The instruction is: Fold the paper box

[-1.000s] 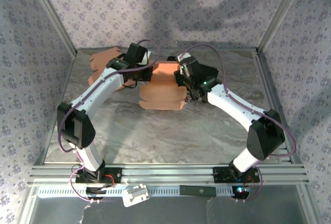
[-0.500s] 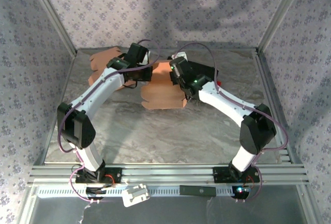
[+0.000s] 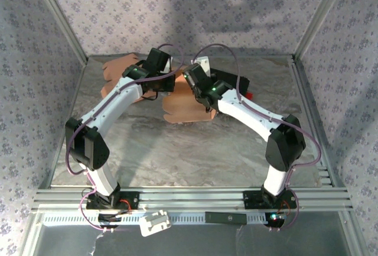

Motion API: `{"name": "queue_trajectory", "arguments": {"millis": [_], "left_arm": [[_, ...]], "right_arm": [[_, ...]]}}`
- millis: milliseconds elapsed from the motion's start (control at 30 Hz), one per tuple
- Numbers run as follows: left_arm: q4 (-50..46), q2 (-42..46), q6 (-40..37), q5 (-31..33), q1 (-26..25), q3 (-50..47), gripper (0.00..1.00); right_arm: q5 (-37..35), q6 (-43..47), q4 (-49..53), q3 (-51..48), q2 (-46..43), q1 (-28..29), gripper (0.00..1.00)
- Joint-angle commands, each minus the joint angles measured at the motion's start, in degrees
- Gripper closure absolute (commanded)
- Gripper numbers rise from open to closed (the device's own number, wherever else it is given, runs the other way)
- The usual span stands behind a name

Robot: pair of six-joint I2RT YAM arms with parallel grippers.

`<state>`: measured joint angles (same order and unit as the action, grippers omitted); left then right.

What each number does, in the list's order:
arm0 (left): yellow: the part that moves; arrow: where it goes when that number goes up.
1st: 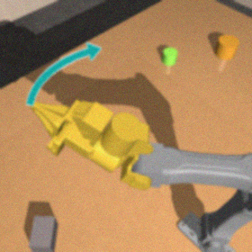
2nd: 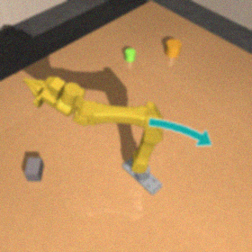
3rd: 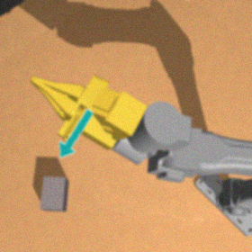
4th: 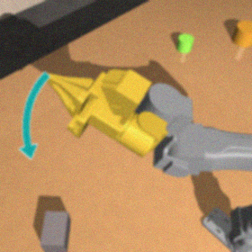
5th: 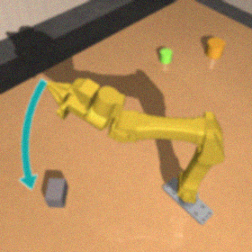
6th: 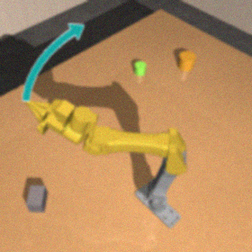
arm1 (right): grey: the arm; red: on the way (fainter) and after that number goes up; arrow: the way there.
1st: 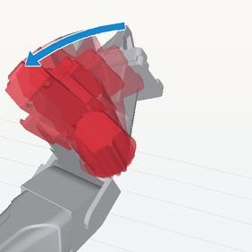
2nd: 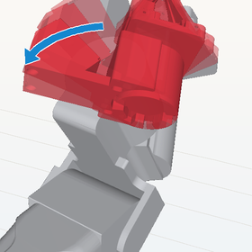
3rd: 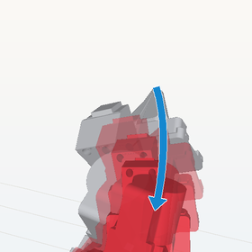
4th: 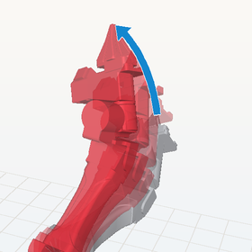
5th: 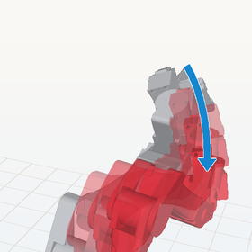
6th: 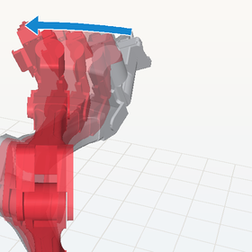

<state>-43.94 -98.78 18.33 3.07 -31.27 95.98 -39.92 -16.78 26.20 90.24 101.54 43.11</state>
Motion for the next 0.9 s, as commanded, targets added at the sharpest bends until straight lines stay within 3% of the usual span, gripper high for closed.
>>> {"name": "queue_trajectory", "arguments": {"millis": [0, 267, 367, 567, 867], "left_arm": [[-1.4, -0.1, -0.5, -1.0, -1.1, 2.6, 1.0], [-1.1, 0.1, 0.9, -1.1, -1.2, 2.1, 1.0], [-1.0, -0.1, 1.2, -1.1, -1.3, 2.1, 1.0], [-1.4, -0.6, 2.1, -1.0, -1.3, 2.4, 1.0], [-1.9, -0.5, 2.5, -0.4, -1.3, 2.6, 1.0]], "right_arm": [[-3.4, -0.4, 3.3, 1.5, 1.6, 0.4, 1.0], [-5.1, -1.7, 6.5, 4.3, 2.5, 0.3, 1.0], [1.1, -1.4, 4.2, 3.0, 1.2, -0.5, 1.0], [12.0, -0.7, -0.9, -1.2, -4.7, -2.4, 0.74], [13.4, -2.2, 0.5, 0.1, -4.5, -3.3, 0.62]]}}
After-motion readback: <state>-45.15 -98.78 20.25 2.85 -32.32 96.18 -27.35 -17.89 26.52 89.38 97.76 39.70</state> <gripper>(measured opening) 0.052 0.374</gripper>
